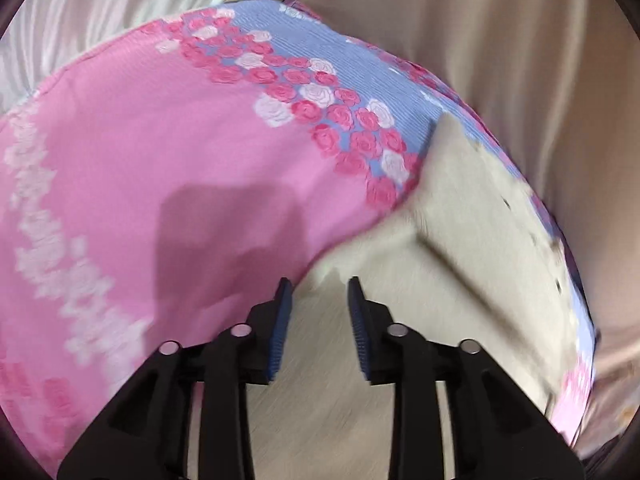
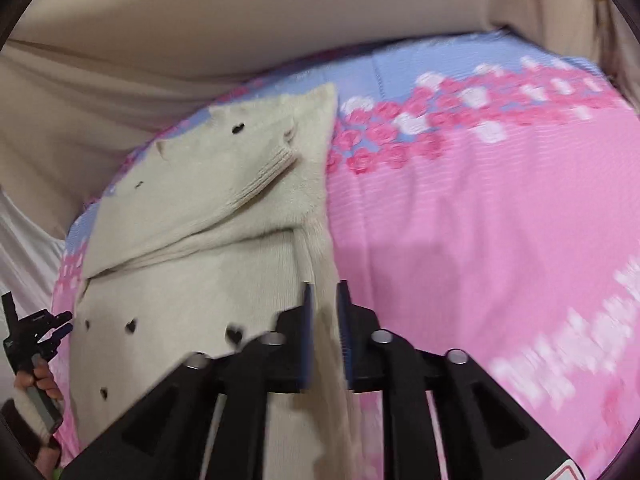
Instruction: Fold small clothes
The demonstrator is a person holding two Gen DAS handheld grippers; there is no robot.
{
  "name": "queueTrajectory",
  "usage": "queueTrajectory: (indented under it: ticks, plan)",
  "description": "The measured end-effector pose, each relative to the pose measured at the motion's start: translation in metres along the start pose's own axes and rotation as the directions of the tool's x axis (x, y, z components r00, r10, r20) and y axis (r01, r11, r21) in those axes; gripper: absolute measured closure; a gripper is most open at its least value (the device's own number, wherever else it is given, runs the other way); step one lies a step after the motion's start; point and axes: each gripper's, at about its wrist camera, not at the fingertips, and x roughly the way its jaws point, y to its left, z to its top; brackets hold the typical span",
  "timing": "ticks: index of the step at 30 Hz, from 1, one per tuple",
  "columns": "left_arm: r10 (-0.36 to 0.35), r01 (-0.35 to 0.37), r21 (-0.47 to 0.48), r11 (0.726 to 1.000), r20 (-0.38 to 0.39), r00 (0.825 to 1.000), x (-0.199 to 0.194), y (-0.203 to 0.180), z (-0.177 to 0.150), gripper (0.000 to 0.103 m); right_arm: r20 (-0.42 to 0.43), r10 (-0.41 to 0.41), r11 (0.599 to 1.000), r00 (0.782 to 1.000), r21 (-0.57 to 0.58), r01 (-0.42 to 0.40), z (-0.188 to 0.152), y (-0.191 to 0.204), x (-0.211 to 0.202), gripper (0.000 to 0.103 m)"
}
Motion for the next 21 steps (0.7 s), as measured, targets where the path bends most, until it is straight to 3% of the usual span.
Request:
queueTrajectory:
  ticks: [1,3,8,10,14,15,17,18,19,21]
  plan:
    - [-0.004,0.004,0.010,1.000,-0.002,1.000,-0.011,0.009,-0.009,0.057,-0.015,-0.012,1.000,1.000,-0.011,0.012,-0.016,-0.003,-0.010,0.054]
    - [0.022,-0.022,0.007,1.000,-0.021,1.000,-0.031,0.035,-0.033,0.045,-0.096,-0.012,1.000,0.995,-0.016,0.011,-0.056,-0.008,-0.022,0.053]
    - [-0.032,0.019,-0.084,0.996,-0.145,0.989,-0.053,0.091,-0.093,0.042,-0.241,0.101,0.991,0.965,0.110,-0.076,-0.145,-0.019,-0.029,0.053]
    - [-0.051,0.037,-0.103,0.994,-0.136,0.989,-0.057,0.099,-0.107,0.039,-0.183,0.122,0.984,0.976,0.151,-0.095,-0.158,-0.015,-0.035,0.045]
    - [-0.064,0.050,-0.102,0.994,-0.141,0.988,-0.056,0.091,-0.113,0.039,-0.177,0.169,0.972,0.970,0.192,-0.135,-0.150,-0.001,-0.026,0.044]
    - [-0.058,0.045,-0.091,0.995,-0.144,0.988,-0.054,0.087,-0.113,0.041,-0.171,0.171,0.972,0.970,0.190,-0.137,-0.148,0.003,-0.023,0.045]
    - [-0.055,0.044,-0.080,0.996,-0.146,0.988,-0.052,0.079,-0.113,0.057,-0.172,0.174,0.972,0.970,0.188,-0.141,-0.145,0.008,-0.017,0.065]
    - [-0.062,0.051,-0.075,0.996,-0.158,0.986,-0.049,0.075,-0.112,0.069,-0.191,0.177,0.972,0.966,0.189,-0.140,-0.145,0.011,-0.013,0.092]
    - [-0.062,0.052,-0.066,0.996,-0.166,0.984,-0.047,0.073,-0.111,0.095,-0.201,0.174,0.973,0.964,0.185,-0.137,-0.146,0.013,-0.010,0.093]
    - [-0.095,0.091,-0.032,0.995,-0.185,0.978,-0.044,0.067,-0.110,0.096,-0.199,0.147,0.983,0.969,0.140,-0.121,-0.145,0.019,-0.008,0.095]
